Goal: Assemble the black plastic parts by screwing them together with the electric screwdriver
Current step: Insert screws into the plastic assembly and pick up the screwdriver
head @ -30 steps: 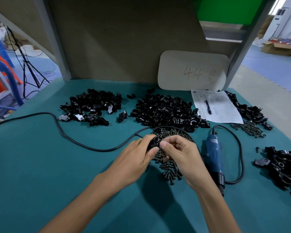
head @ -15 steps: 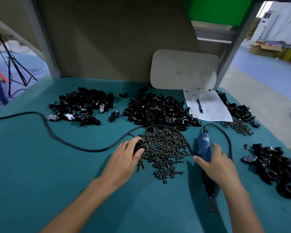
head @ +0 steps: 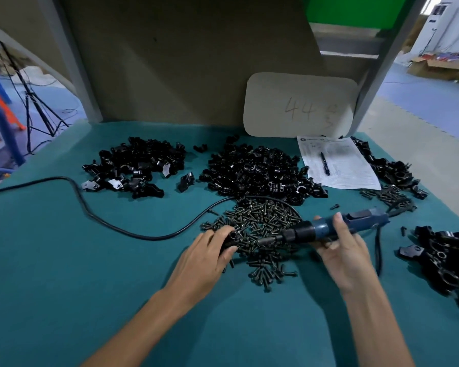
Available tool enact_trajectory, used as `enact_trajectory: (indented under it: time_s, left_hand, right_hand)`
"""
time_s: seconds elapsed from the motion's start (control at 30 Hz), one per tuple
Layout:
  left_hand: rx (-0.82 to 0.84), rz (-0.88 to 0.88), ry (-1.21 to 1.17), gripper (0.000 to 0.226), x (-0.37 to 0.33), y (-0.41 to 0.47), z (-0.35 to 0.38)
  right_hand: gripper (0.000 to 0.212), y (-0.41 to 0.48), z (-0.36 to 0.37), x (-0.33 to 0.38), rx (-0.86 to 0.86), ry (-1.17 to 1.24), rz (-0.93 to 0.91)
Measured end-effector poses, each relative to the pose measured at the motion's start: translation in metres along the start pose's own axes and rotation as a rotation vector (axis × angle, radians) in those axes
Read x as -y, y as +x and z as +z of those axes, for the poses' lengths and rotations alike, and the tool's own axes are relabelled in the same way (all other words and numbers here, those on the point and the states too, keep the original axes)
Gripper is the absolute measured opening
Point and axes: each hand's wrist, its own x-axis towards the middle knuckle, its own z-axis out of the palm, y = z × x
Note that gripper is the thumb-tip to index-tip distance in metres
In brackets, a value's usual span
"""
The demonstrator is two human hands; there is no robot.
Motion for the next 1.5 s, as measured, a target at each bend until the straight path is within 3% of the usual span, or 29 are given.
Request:
enact_trajectory:
  time_s: [0.17,0.4,0.87,1.07,1.5]
  left_hand:
    - [0.037,0.006,0.038,0.058,0.000,0.000,0.001]
    - [0.048,0.014,0.028,0.056,0.001,0.000,0.004]
    - [0.091,0.029,0.018,0.057,0.001,-0.002,0.000]
    - [0.083,0.027,0.045,0.052,-0.001,-0.002,-0.001]
    - [0.093,0.011,0.074,0.054,-0.003,-0.001,-0.001]
  right_hand:
    - [0.042,0.004,0.008,-0.020,-0.065,0.115,-0.038]
    - [0.050,0.005,0.004,-0.028,-0.021,0.095,-0.045]
    - [0.037,0.008,0.007,-0.033,0.051,0.038,0.002]
    - [0.061,0.010,0.009,-0.031,-0.027,0.046,0.045]
    - [0.056,0.009,0.010,-0.034,-0.053,0.047,0.046]
